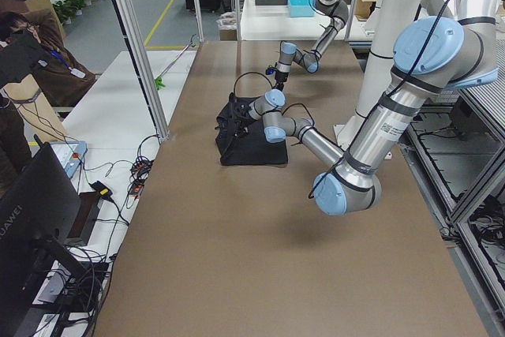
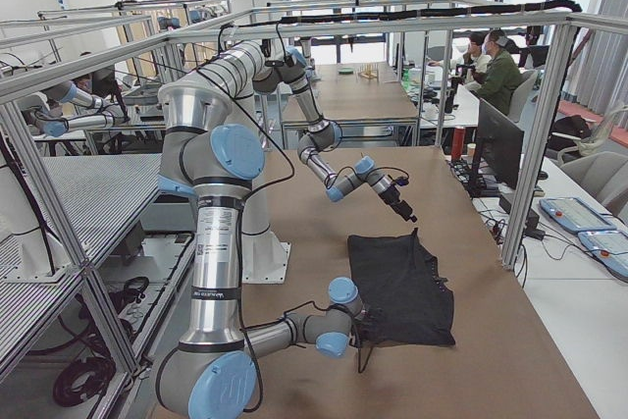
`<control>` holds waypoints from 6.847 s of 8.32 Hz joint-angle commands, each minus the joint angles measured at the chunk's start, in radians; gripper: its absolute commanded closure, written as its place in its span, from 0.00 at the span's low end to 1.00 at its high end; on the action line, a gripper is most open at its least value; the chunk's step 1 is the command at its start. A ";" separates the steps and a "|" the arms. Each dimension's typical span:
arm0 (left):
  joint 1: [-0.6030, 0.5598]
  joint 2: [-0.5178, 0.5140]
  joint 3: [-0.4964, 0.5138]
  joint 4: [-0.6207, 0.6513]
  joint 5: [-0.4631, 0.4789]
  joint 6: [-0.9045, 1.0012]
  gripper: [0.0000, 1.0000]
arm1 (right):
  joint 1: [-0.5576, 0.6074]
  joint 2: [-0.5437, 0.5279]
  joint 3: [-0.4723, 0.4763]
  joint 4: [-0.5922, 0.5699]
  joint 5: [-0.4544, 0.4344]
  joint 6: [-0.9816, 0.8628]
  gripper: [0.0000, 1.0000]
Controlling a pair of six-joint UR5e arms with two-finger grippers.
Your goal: Fold clothes
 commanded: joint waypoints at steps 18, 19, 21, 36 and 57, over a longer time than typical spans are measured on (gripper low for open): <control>-0.012 0.033 0.004 0.009 -0.011 -0.011 0.06 | -0.380 0.085 0.300 -0.092 -0.086 -0.014 0.05; -0.015 0.052 -0.005 0.032 -0.052 -0.011 0.06 | -0.328 0.085 0.290 -0.100 -0.085 -0.020 0.05; -0.014 0.071 -0.019 0.053 -0.074 -0.017 0.06 | -0.236 0.071 0.281 -0.121 -0.091 -0.103 0.05; 0.017 0.399 -0.117 -0.176 -0.278 -0.003 0.06 | -0.098 0.159 0.202 -0.206 -0.198 -0.272 0.06; -0.086 0.029 0.176 0.063 -0.218 0.141 1.00 | -0.102 0.128 0.202 -0.207 -0.205 -0.244 0.06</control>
